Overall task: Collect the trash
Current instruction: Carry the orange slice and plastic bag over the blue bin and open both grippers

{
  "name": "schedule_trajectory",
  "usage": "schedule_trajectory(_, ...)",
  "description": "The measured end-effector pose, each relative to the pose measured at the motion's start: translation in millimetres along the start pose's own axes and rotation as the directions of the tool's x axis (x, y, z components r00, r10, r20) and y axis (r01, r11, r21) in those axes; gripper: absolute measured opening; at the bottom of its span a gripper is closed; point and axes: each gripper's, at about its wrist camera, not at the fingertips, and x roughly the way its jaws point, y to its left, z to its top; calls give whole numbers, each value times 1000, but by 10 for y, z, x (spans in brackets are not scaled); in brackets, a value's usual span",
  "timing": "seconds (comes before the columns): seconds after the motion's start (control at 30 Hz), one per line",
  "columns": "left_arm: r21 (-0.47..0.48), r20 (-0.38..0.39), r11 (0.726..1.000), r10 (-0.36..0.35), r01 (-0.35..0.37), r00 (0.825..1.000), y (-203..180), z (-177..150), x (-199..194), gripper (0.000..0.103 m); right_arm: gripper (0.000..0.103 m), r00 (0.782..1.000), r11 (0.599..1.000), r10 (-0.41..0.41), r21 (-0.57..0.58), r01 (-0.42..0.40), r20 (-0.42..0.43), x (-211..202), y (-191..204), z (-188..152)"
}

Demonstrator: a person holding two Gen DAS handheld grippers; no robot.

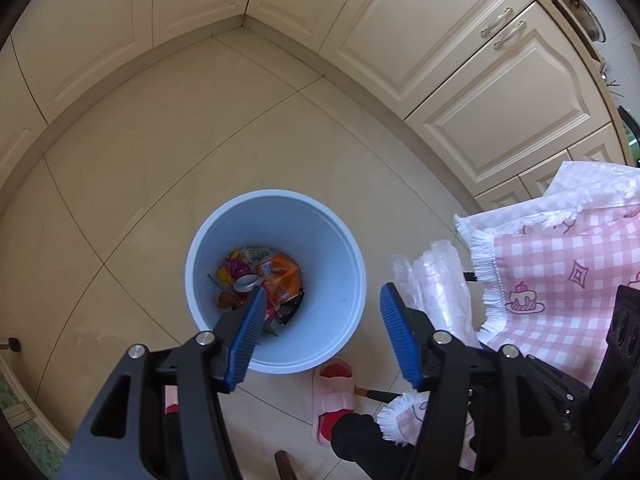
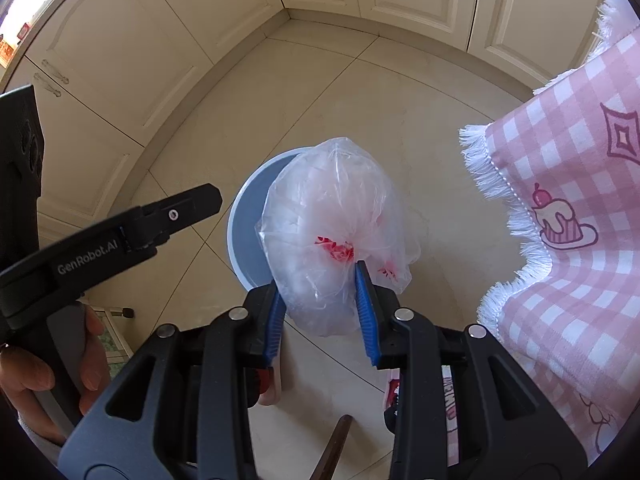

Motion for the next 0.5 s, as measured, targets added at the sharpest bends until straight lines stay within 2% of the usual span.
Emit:
schedule_trajectory(0.2, -22, -1, 999, 35, -35, 999, 77, 12, -2, 59, 33, 1000, 1000, 13, -2, -13, -1, 11, -2, 28)
schedule_trajectory(0.33, -39, 5, 999, 34, -34, 999, 155, 34, -57, 59, 33, 1000, 1000, 18, -10, -18, -3, 28, 32, 41)
schedule_trajectory(0.5, -72, 18, 996, 47, -46, 999, 292, 64, -135, 60, 35, 999, 999, 35, -33, -36, -2, 109, 191, 124)
